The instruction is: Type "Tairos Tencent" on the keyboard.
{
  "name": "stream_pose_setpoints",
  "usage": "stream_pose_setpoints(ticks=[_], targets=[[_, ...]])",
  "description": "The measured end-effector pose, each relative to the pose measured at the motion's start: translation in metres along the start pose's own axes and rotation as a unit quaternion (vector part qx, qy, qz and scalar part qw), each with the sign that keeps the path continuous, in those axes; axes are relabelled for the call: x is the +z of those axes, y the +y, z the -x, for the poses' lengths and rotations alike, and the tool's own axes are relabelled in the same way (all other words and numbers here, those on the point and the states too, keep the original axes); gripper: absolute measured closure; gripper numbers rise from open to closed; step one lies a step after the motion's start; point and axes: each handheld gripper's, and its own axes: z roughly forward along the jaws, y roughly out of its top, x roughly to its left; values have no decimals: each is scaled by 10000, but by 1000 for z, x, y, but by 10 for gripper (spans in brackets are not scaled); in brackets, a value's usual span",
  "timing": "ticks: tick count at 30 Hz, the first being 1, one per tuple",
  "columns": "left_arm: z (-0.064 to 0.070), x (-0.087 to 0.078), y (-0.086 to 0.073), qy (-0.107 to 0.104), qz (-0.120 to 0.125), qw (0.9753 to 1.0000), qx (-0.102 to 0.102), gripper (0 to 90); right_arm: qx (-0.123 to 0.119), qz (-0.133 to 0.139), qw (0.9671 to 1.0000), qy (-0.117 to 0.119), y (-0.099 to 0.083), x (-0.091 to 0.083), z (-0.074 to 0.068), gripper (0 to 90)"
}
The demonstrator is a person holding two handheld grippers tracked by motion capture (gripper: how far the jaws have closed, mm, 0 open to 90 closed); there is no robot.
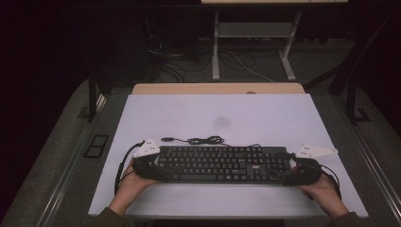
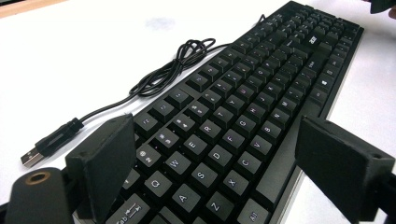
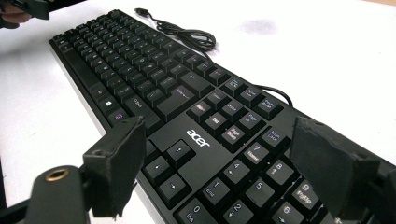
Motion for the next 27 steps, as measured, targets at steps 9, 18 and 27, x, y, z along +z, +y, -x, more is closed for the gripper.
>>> stream_pose_setpoints(ticks=[9, 18, 27], targets=[[1, 0, 1, -3, 15, 10000, 4, 120, -19, 24, 10000, 7, 1, 1, -1, 182], [1, 2, 1, -27, 28, 10000, 5, 120, -43, 18, 10000, 64, 6, 7, -3, 182], [0, 0, 4, 14, 110, 9999, -22, 120, -81, 56, 9997, 207, 13, 17, -6, 182]])
